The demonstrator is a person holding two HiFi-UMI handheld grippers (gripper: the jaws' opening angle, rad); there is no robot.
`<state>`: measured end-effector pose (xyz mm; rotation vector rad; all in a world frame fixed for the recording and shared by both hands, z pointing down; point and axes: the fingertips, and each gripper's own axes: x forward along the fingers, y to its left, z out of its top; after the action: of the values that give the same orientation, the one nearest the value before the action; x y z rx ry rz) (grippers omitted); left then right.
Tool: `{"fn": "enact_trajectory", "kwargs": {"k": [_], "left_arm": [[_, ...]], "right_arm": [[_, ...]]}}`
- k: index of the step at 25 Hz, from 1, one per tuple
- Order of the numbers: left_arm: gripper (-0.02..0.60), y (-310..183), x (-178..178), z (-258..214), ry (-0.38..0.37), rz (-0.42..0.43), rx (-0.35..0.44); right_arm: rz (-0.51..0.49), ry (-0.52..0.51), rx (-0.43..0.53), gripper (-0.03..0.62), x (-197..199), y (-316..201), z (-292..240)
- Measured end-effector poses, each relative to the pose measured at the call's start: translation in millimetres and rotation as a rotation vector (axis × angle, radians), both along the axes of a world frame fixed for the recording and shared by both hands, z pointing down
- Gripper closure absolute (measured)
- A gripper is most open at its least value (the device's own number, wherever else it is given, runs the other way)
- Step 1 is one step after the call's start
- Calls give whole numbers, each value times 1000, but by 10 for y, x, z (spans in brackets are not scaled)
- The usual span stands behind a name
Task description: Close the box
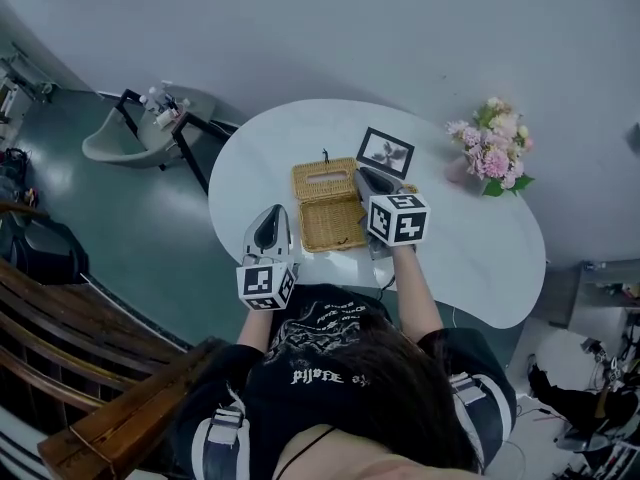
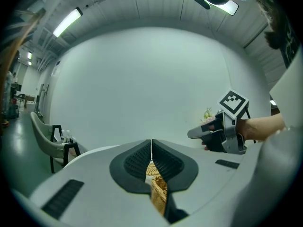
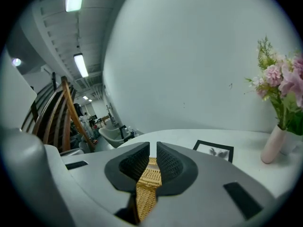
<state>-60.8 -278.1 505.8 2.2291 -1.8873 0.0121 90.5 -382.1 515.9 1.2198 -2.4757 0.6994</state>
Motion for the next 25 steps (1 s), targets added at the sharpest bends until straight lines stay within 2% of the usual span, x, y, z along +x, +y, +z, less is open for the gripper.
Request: {"fn": "enact_trajectory", "kwargs": {"k": [6,11,17,25], "left_arm": [[555,-36,-358,12,8,-27,-22],[557,-173,-625,-39,-6,-22,-26],[555,-247,-680,-16,-5,8,-38],[555,-240,-745,194,-21,42,-97]], "right_arm": [[-22,64,-54,485,-248,-324,38],[-8,103,-106,484,-388,-543,133],[-41,128,-201,462,-570,-689,307],[-104,242,-328,462,-844,-857,691]]}}
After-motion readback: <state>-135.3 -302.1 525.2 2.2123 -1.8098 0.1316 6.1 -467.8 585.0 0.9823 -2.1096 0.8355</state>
